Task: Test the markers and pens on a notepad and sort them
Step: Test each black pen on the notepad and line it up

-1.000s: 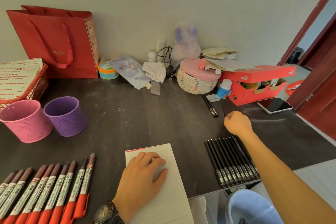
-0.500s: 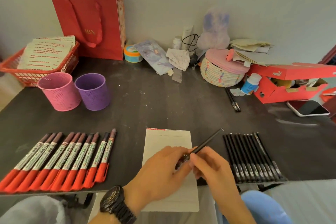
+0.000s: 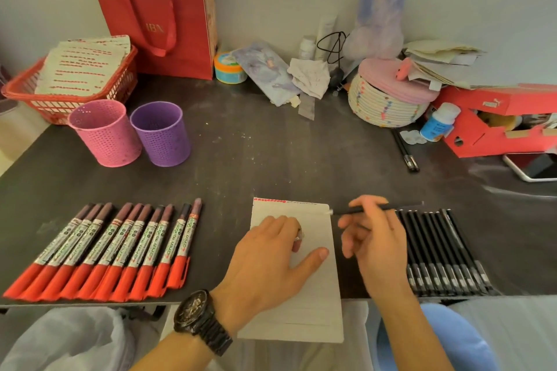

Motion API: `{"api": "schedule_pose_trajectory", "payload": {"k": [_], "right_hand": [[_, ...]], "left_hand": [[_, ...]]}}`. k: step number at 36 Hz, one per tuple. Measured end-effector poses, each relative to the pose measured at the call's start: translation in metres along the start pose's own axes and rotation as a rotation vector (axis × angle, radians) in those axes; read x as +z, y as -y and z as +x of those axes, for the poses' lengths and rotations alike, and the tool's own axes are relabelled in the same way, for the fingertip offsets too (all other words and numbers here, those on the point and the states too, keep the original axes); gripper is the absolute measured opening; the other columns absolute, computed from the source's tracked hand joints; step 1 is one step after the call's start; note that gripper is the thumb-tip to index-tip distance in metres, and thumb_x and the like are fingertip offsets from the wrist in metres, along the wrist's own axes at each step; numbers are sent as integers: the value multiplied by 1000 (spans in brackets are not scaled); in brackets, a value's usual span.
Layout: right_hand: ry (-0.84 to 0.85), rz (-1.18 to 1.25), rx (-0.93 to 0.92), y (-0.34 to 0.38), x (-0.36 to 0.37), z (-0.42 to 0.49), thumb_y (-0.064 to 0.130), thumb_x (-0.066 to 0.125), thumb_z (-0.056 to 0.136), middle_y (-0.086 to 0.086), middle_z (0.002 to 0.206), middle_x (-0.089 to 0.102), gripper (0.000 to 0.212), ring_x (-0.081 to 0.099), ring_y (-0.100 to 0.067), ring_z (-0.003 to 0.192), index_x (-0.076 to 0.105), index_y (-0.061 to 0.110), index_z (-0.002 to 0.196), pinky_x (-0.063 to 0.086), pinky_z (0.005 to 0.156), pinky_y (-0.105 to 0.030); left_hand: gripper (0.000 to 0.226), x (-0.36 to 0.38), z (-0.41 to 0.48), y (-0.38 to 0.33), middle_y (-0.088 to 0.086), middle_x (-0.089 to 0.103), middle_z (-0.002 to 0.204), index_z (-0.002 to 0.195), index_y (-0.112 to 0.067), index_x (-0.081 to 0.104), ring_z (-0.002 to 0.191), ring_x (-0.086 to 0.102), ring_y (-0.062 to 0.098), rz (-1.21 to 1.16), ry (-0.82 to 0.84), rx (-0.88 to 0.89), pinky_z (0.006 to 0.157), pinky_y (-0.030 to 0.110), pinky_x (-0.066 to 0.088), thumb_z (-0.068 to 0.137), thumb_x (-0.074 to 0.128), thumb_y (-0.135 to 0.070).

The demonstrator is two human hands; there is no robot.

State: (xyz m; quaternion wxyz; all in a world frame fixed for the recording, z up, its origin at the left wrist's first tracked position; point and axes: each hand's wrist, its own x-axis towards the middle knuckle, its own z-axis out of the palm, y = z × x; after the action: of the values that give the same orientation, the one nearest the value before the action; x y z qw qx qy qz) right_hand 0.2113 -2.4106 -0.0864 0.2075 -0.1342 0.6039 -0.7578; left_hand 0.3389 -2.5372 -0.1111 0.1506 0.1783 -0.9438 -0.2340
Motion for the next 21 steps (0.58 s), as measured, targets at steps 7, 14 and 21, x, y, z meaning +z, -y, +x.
{"api": "schedule_pose_trajectory", "payload": {"k": [7,14,21], "right_hand": [[-25,-226,19,-11,5,60,34,63,100,-10,68,71,25,61,-18,52,65,12,88,51,47,-27],[-124,-521,-147,-31,9,77,42,74,90,-1,50,63,38,59,-10,45,60,21,62,48,53,-17],[-162,-657,-204,-40,9,80,25,68,91,-2,51,64,33,60,-1,43,59,14,61,45,53,-11]], "left_hand": [[30,24,25,4,-13,55,134,90,-41,23,121,50,9,89,91,170,103,21,27,92,45,-62],[26,36,28,7,-15,43,148,94,-46,17,132,43,9,45,141,124,108,23,15,92,32,-67],[25,29,29,4,-12,45,147,93,-40,24,131,43,11,14,139,143,113,29,27,95,38,-61]]}}
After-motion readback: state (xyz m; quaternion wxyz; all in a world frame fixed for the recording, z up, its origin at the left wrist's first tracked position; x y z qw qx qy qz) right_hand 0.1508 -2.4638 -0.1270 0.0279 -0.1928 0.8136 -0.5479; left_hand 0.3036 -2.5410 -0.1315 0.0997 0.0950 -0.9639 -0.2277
